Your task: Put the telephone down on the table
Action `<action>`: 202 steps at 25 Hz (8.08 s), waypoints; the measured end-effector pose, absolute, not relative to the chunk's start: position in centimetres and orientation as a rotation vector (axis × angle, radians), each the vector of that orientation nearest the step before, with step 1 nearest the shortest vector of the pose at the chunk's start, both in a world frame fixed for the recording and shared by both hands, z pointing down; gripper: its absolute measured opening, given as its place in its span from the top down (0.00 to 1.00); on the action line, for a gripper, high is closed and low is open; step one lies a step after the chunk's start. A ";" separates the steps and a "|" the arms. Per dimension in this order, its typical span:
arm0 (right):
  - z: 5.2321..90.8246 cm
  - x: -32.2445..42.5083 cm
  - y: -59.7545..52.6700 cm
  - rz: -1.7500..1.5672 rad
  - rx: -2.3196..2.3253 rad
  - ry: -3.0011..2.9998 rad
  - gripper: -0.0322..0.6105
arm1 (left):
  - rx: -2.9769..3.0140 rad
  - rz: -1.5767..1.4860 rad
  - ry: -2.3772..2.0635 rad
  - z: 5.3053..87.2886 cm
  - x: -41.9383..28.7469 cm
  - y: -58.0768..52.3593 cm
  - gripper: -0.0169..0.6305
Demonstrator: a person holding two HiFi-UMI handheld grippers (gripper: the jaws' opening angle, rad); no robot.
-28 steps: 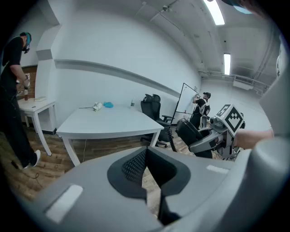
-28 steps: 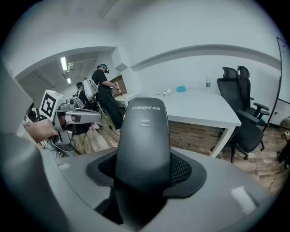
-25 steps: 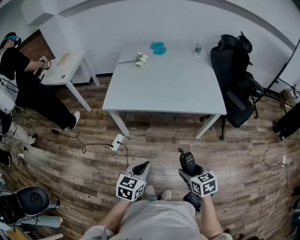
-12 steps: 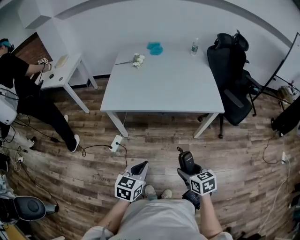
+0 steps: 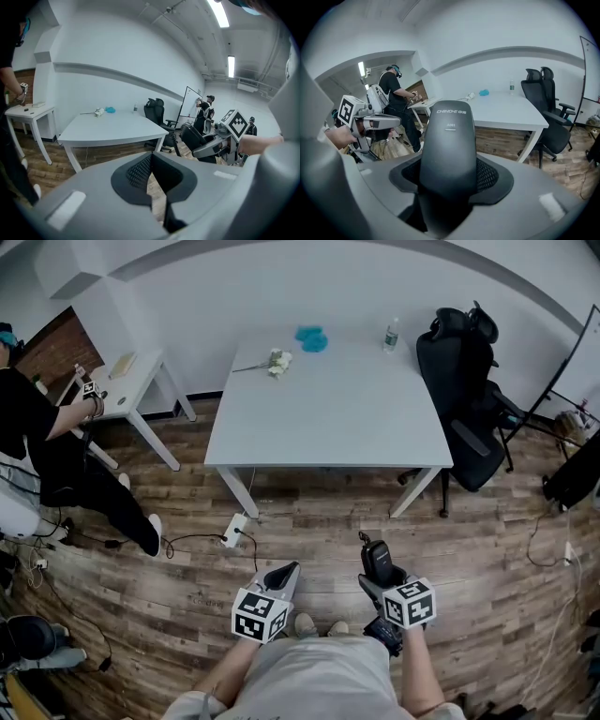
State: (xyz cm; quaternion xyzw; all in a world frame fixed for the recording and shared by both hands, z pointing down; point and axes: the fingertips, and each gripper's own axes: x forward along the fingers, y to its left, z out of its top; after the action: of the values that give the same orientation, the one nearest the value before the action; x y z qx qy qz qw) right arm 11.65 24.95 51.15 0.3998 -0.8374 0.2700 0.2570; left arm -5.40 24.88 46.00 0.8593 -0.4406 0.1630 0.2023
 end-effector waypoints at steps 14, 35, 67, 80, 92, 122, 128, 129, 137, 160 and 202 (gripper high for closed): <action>51.1 9.6 24.2 0.722 1.102 -2.267 0.51 | 2.411 0.446 -1.208 46.4 -7.3 24.2 0.95; 51.4 9.1 19.4 0.688 1.091 -2.279 0.51 | 2.426 0.432 -1.224 46.7 -7.6 19.3 0.95; 50.9 10.9 -2.2 0.701 0.962 -2.306 0.51 | 2.366 0.454 -1.295 45.7 -4.8 -1.2 0.95; 50.4 12.5 -12.6 0.668 0.867 -2.325 0.51 | 2.329 0.425 -1.357 45.0 -2.2 -11.1 0.95; 50.3 13.7 -16.4 0.681 0.857 -2.331 0.51 | 2.305 0.421 -1.368 45.0 -1.5 -14.7 0.95; 50.9 12.0 -23.3 0.705 0.962 -2.225 0.51 | 2.313 0.451 -1.263 46.6 -6.1 -21.5 0.95; 51.5 11.9 -25.2 0.717 1.005 -2.199 0.51 | 2.322 0.486 -1.235 47.4 -7.2 -23.0 0.95; 51.6 11.9 -25.4 0.719 1.009 -2.196 0.51 | 2.320 0.484 -1.234 47.5 -7.3 -23.4 0.95; 52.4 12.1 -27.1 0.743 1.039 -2.178 0.51 | 2.334 0.497 -1.200 48.0 -7.3 -25.4 0.95; 56.9 14.3 -29.5 0.853 1.125 -2.084 0.51 | 2.293 0.494 -1.136 51.7 -6.9 -28.1 0.95; 65.1 8.5 -30.3 0.956 0.962 -2.010 0.51 | 2.223 0.548 -1.085 55.8 -8.6 -28.8 0.95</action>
State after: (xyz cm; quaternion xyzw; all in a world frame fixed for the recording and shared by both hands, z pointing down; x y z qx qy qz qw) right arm 8.46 -30.27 65.13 0.3716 -0.7763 0.3693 0.3506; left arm -8.55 -28.76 55.80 0.8371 -0.4086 0.2065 0.2995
